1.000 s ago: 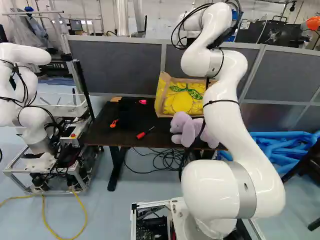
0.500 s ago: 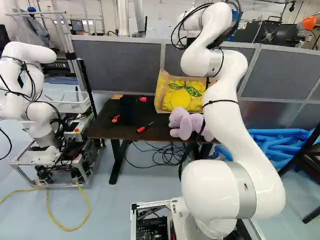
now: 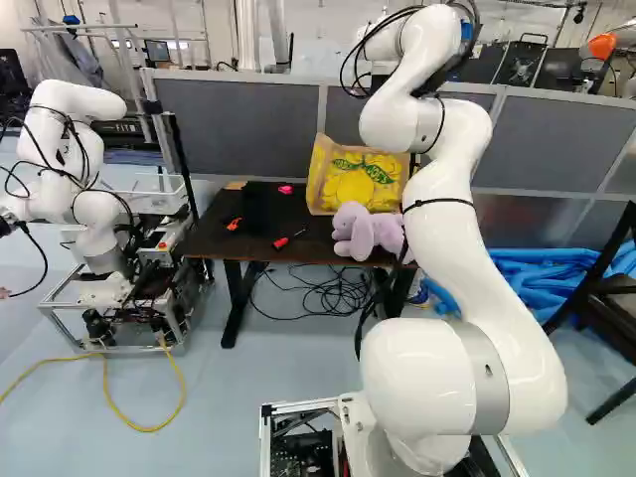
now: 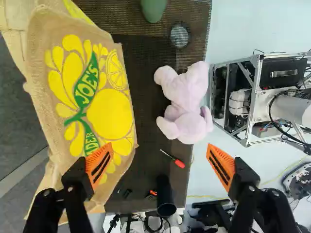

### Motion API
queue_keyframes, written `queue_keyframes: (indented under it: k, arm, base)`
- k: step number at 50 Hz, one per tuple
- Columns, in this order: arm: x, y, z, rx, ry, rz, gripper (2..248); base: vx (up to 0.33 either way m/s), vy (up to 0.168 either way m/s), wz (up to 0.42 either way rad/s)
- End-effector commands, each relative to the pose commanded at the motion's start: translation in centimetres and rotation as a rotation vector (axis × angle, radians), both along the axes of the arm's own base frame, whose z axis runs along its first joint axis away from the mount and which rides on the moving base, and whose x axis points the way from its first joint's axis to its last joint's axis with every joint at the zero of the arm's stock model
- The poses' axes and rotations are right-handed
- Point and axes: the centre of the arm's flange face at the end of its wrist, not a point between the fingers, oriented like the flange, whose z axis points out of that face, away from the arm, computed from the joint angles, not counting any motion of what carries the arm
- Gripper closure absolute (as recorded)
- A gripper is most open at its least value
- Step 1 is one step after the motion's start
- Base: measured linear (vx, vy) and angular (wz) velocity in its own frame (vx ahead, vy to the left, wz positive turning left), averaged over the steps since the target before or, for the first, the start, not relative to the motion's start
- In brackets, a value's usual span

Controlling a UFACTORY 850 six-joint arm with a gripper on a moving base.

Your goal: Pick up the bag on the ground and place it on the table

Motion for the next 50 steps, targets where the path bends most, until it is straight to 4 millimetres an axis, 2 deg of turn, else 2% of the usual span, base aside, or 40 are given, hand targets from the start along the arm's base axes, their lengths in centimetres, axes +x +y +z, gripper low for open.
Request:
queue_keyframes:
  k: [50]
  arm:
    - [0.0, 0.0, 0.0, 0.0, 0.0, 0.0, 3]
  base:
    - [-0.156, 0.0, 0.012]
